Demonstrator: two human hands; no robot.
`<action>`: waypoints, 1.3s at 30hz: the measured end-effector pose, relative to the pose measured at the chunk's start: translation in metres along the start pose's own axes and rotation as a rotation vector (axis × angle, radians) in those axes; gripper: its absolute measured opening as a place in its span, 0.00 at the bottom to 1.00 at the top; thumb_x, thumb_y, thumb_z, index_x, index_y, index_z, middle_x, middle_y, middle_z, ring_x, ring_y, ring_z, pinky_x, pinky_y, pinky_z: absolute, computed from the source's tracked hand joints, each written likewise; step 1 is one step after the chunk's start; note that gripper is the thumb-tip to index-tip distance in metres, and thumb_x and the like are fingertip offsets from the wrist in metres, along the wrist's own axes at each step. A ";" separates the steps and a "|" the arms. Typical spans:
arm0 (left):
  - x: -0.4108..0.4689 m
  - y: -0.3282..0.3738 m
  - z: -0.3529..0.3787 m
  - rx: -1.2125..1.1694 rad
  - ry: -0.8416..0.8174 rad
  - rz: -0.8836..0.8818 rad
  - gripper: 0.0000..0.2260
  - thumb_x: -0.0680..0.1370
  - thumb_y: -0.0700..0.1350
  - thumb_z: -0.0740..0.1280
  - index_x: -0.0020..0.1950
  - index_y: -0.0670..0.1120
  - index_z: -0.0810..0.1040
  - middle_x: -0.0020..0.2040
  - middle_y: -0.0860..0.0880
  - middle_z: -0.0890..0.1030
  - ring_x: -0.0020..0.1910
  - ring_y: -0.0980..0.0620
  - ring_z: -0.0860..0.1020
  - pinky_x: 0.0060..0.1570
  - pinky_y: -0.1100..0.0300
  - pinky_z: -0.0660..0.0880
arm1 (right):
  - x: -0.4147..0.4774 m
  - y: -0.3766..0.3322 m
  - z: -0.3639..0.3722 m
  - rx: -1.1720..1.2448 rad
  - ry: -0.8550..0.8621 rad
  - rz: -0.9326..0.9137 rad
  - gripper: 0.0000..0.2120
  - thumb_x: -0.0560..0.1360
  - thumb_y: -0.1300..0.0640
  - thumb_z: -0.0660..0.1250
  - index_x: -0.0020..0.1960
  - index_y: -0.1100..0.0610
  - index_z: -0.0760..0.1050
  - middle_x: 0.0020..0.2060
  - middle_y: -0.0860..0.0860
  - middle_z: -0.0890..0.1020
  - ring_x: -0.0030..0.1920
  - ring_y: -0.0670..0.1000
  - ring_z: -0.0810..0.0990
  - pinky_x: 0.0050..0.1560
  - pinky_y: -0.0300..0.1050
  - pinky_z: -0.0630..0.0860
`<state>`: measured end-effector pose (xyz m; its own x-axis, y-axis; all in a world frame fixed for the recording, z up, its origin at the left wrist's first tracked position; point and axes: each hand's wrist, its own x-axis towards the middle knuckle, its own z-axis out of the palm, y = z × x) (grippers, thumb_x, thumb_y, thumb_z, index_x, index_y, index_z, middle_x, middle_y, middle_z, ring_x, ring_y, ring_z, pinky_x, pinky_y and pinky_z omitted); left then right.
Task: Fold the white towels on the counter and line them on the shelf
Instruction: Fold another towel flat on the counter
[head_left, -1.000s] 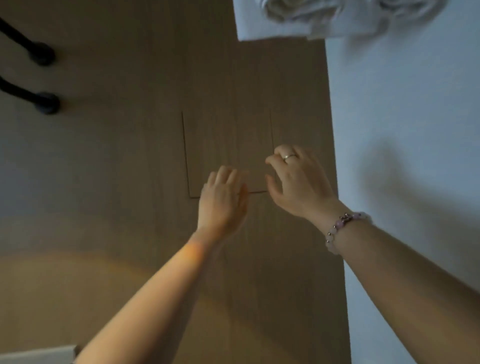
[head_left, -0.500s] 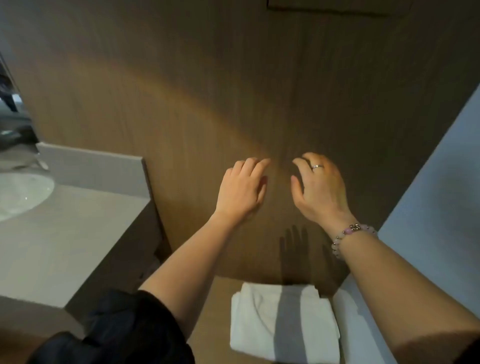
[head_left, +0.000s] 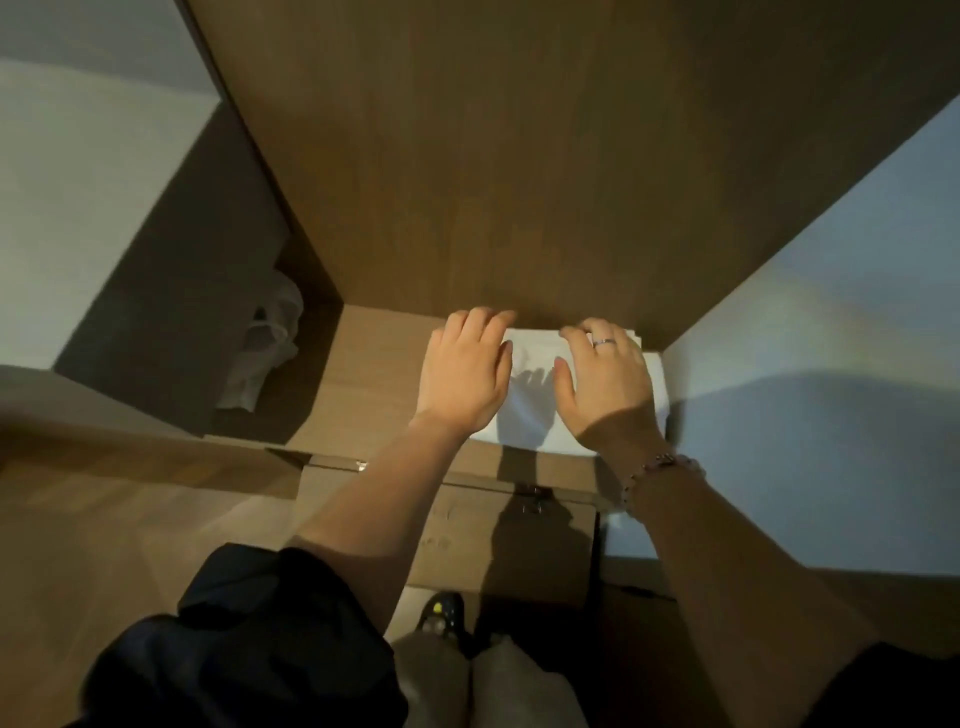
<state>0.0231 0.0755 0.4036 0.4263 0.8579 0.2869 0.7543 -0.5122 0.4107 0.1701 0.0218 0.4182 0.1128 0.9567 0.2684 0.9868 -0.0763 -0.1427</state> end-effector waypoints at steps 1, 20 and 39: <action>-0.012 -0.001 0.007 -0.008 -0.036 -0.025 0.14 0.80 0.46 0.59 0.64 0.44 0.74 0.58 0.44 0.77 0.54 0.43 0.75 0.49 0.52 0.71 | -0.012 0.000 0.008 0.015 -0.014 0.008 0.17 0.74 0.54 0.60 0.53 0.64 0.79 0.49 0.62 0.81 0.48 0.61 0.81 0.50 0.52 0.78; -0.269 -0.090 0.189 0.048 -0.323 -0.261 0.17 0.76 0.48 0.54 0.57 0.46 0.78 0.50 0.48 0.80 0.47 0.47 0.78 0.45 0.56 0.74 | -0.249 -0.021 0.227 0.301 -0.428 0.112 0.20 0.75 0.52 0.56 0.61 0.61 0.74 0.55 0.58 0.77 0.56 0.57 0.77 0.57 0.47 0.73; -0.328 -0.235 0.428 0.077 -0.418 -0.111 0.21 0.75 0.50 0.53 0.63 0.45 0.74 0.57 0.46 0.77 0.57 0.46 0.74 0.56 0.53 0.71 | -0.310 -0.017 0.506 0.223 -0.540 0.108 0.22 0.80 0.51 0.55 0.72 0.56 0.63 0.68 0.53 0.70 0.67 0.50 0.69 0.65 0.45 0.66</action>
<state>-0.0800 -0.0678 -0.1567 0.4940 0.8587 -0.1366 0.8353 -0.4250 0.3487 0.0599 -0.1311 -0.1443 0.0787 0.9587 -0.2734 0.9184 -0.1764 -0.3542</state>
